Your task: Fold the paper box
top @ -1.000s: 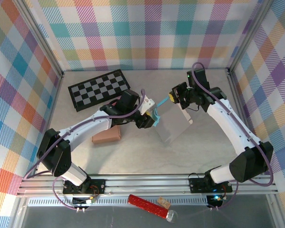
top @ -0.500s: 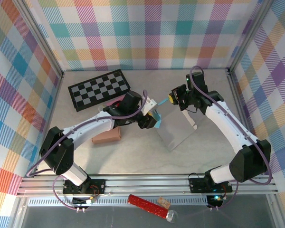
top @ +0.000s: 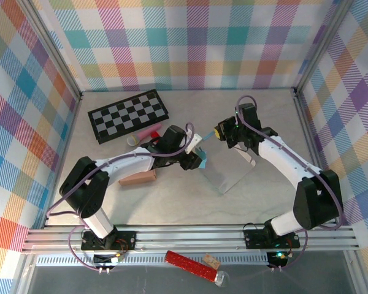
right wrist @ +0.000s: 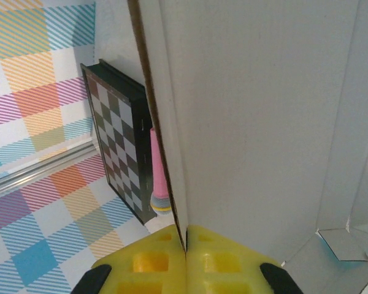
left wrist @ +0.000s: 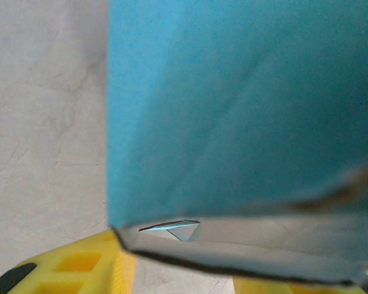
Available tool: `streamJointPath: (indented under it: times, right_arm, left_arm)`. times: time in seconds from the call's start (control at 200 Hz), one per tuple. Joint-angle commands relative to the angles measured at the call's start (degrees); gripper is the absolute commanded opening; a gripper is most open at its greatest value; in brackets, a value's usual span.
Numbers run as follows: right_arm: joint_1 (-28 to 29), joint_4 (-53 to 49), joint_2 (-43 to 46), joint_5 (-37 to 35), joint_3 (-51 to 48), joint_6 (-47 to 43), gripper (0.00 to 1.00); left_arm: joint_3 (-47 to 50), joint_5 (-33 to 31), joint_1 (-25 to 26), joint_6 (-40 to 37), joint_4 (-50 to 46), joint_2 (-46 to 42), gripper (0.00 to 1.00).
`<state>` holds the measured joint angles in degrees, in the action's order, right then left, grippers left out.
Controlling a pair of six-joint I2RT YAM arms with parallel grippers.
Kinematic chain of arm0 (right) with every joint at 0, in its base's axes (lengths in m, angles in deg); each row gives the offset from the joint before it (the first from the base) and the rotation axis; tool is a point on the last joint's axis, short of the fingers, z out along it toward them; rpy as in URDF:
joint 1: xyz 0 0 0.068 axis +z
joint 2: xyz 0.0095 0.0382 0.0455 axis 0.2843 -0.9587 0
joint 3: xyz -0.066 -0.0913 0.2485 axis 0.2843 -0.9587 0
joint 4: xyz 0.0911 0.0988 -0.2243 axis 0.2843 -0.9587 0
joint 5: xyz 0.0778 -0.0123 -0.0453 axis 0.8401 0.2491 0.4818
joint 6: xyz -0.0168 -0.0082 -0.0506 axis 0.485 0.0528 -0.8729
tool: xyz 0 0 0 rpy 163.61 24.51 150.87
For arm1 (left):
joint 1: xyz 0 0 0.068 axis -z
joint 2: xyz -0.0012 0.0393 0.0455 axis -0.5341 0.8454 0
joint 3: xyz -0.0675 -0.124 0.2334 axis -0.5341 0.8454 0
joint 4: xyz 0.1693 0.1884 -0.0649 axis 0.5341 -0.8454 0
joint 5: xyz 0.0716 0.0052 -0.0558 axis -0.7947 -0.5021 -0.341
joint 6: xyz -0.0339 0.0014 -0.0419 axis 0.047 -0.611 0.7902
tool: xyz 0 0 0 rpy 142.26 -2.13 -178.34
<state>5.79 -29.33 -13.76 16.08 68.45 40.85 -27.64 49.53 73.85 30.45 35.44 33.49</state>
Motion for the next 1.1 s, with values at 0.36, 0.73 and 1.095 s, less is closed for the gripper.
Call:
streamJointPath:
  times: [0.36, 0.73, 1.095]
  right_arm:
    - [-0.2, 10.7, -3.7, 3.1, -1.7, -5.4, 0.00]
    - [-1.6, 12.5, -5.8, 6.2, -1.9, -8.6, 0.00]
    - [-1.7, 17.3, -7.0, 8.0, -3.4, -10.2, 0.00]
  left_arm:
    - [3.0, -2.4, -0.4, 3.9, 8.3, 2.9, 0.43]
    - [4.9, -4.1, -1.0, 4.7, 9.1, 2.0, 0.45]
    - [5.3, -4.8, -1.3, 6.0, 10.0, 2.5, 0.46]
